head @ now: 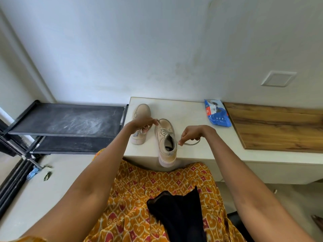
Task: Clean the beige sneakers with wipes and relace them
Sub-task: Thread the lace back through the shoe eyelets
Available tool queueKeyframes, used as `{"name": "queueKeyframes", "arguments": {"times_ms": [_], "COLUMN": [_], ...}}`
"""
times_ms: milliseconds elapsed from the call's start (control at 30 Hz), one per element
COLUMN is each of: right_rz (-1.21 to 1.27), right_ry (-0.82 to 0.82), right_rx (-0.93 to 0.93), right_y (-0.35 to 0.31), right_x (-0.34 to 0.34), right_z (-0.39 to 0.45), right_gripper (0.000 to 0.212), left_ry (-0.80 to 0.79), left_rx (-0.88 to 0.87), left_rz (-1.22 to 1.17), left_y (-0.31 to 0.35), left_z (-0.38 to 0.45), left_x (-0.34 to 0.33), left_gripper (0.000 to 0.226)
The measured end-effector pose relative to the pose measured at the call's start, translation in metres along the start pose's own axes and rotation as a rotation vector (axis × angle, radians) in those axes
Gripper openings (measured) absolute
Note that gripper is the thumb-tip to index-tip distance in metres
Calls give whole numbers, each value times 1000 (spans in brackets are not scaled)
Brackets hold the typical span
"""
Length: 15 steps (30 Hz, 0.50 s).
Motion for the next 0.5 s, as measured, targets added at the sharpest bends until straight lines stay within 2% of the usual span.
{"name": "queueKeyframes", "arguments": {"times_ms": [200, 300, 367, 500], "right_rz": [212, 254, 263, 212], "right_ry": [244, 387, 473, 567], "right_rx": [12, -44, -111, -250], "right_y": [3, 16, 31, 60], "right_x": [12, 21, 27, 33], "right_z": [10, 14, 13, 4], "right_gripper": [19, 22, 24, 22], "left_ry": [209, 236, 271, 289], "left_rx": [136, 170, 208, 233], "left_rz": [-673, -1017, -1059, -840], "left_y": [-17, -17, -20, -29], "left_z": [3, -2, -5, -5], "left_x": [-11, -20, -25, -30], "left_gripper": [23, 26, 32, 37]}}
Point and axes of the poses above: each hand's wrist, its own z-axis towards the middle knuckle, its own x-axis out of the back of the hand, y = z × x, the point moved 8 cm from there along z, towards the middle knuckle, and after that the axes turned 8 degrees about y, right-handed, at the moved point
